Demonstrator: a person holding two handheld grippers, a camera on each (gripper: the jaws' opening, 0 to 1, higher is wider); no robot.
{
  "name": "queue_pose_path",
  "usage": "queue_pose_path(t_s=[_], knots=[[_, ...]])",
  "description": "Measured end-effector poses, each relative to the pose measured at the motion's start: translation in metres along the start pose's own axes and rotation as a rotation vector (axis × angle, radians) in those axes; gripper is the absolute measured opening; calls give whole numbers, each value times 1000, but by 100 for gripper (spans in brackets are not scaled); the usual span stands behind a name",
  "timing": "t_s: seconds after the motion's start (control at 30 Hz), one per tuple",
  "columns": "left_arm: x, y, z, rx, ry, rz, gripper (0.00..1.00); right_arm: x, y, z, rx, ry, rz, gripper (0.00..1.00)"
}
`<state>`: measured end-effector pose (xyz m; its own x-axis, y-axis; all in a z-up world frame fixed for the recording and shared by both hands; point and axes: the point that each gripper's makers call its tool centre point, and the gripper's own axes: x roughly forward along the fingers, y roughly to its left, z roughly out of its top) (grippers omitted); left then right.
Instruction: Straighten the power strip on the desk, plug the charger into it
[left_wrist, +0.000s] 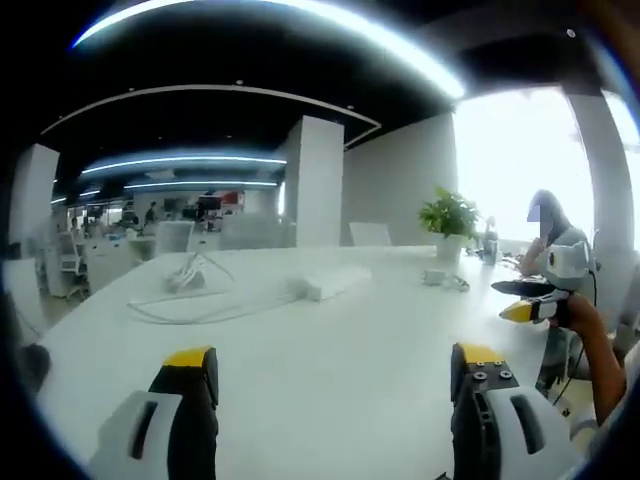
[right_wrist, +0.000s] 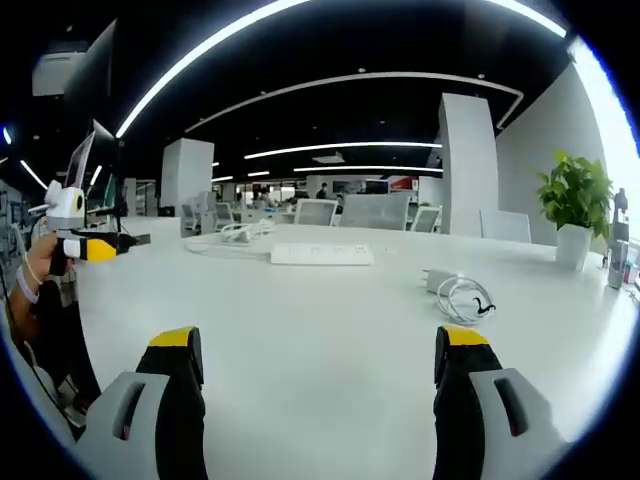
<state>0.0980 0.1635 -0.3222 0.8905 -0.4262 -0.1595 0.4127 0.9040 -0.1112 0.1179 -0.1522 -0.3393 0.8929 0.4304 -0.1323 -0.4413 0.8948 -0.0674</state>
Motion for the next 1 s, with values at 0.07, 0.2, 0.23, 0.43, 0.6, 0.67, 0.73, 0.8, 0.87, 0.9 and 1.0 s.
queue_pose_path(t_s=[0.07,0.2,0.23,0.43,0.6,0.67,0.73,0.8,0.87,0.9,1.0], knots=[[0,2,-1,-3,-3,9,99,0,0,-1,1,3,2,96],[0,5,-3,-14,4,18,99,1,2,-2,0,11,9,96],[1,6,-3,-13,6,21,99,1,3,-2,-2,12,12,96],[3,7,5,37,8,21,99,3,12,-4,-9,21,30,96],[7,4,12,39,5,-7,99,4,14,-6,-6,23,40,96],[9,2,12,22,11,-22,99,4,13,-7,-3,24,40,96],[11,-1,16,3,-6,-35,99,3,13,-7,0,22,38,96],[14,-3,18,-2,-8,-41,99,3,12,-8,3,23,37,96],[16,-5,20,-6,-20,-45,99,2,11,-9,6,22,35,96],[18,-6,21,-8,-26,-45,99,2,11,-8,7,21,34,96],[22,-8,28,-29,-50,-47,99,1,10,-9,11,21,33,96]])
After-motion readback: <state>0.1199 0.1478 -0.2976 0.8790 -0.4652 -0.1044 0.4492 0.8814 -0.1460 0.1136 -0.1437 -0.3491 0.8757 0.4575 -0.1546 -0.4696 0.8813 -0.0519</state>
